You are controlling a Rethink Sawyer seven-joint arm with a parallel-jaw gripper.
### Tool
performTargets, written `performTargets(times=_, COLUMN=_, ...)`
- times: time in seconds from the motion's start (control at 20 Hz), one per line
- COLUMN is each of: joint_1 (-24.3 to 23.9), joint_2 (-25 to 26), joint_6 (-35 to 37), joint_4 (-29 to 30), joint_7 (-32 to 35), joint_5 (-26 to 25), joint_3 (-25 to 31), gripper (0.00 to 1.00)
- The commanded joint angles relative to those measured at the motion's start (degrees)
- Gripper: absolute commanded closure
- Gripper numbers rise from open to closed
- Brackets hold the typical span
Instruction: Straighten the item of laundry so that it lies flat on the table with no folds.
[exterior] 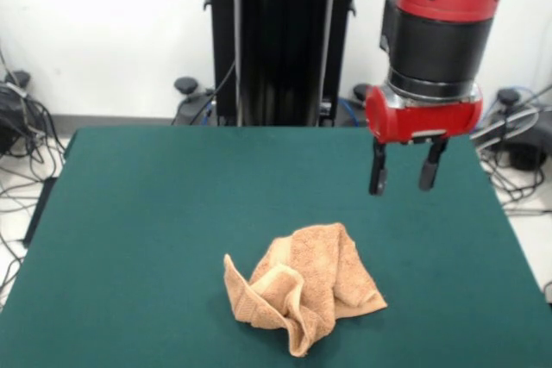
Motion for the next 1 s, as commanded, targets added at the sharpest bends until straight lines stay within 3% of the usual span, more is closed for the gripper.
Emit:
performTargets(times=0.05, joint_1=-2.99, joint_2=-0.27, joint_6=2.56, joint_4=5.78, joint_7=-3.57, joint_5=-4.4, joint_3=1.78, gripper=0.0)
performTargets(times=0.25, joint_1=-4.61, joint_2=0.54, joint_6=1.7, joint_4=5.92, joint_7=-3.8, joint_5=-5.0, joint_3=2.8, gripper=0.0)
performTargets(times=1.0, joint_1=-3.56, joint_2=1.7, joint_6=-0.63, joint_4=7.02, joint_7=2.71, joint_5=-6.76, joint_3=1.4, gripper=0.0)
